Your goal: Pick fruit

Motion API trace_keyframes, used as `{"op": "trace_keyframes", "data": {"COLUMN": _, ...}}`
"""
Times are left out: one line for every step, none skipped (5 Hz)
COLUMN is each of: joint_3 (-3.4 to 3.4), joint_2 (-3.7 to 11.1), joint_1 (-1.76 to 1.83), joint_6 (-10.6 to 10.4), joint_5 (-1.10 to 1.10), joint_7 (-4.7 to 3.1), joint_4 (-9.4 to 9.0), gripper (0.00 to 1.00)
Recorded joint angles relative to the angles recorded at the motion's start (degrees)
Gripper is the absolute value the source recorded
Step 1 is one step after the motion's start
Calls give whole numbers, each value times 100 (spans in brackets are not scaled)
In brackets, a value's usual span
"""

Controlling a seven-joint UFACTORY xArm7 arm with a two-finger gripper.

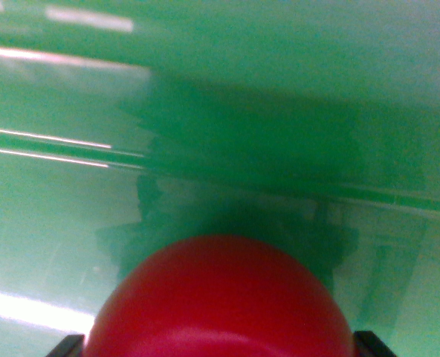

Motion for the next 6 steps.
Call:
{"op": "trace_keyframes", "data": {"joint_3": 0, "joint_2": 0, "joint_1": 0, "joint_6": 0, "joint_5": 0, "joint_7": 0, "joint_4": 0, "gripper": 100}}
{"op": "trace_keyframes", "data": {"joint_3": 0, "joint_2": -51, "joint_1": 1, "joint_6": 131, "joint_5": -1, "joint_7": -1, "joint_4": 81, "gripper": 100}}
{"op": "trace_keyframes", "data": {"joint_3": 0, "joint_2": -51, "joint_1": 1, "joint_6": 131, "joint_5": -1, "joint_7": -1, "joint_4": 81, "gripper": 100}}
{"op": "trace_keyframes", "data": {"joint_3": 0, "joint_2": -114, "joint_1": 1, "joint_6": 295, "joint_5": -2, "joint_7": -3, "joint_4": 181, "gripper": 100}}
{"op": "trace_keyframes", "data": {"joint_3": 0, "joint_2": -114, "joint_1": 1, "joint_6": 295, "joint_5": -2, "joint_7": -3, "joint_4": 181, "gripper": 100}}
{"op": "trace_keyframes", "data": {"joint_3": 0, "joint_2": -188, "joint_1": 2, "joint_6": 487, "joint_5": -3, "joint_7": -5, "joint_4": 299, "gripper": 100}}
